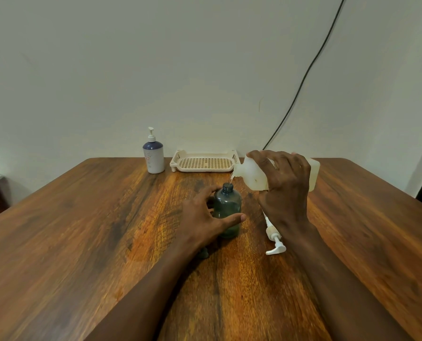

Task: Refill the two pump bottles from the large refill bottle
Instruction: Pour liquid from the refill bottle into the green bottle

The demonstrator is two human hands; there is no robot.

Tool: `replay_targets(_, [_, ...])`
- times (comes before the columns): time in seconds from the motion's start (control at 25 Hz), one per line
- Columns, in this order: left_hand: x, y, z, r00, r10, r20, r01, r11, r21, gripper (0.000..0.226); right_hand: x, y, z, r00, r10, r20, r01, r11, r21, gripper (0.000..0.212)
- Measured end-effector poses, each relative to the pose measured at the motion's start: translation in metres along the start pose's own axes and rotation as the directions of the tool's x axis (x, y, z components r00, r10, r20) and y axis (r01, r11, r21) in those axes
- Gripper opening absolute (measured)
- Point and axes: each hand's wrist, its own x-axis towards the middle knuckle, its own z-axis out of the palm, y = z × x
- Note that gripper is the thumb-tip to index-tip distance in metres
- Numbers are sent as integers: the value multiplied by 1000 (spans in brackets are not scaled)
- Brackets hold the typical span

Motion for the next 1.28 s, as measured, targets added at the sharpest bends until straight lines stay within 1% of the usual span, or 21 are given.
replay_targets(0.76, [1,-1,0,1000,-6,-6,6,1000,-3,98,1,-3,-3,1000,13,19,-13,1000,7,91])
replay_targets(1.28, [0,1,0,1000,-5,1,5,1000,-9,96,2,-3,-4,1000,0,3,0,1000,8,93])
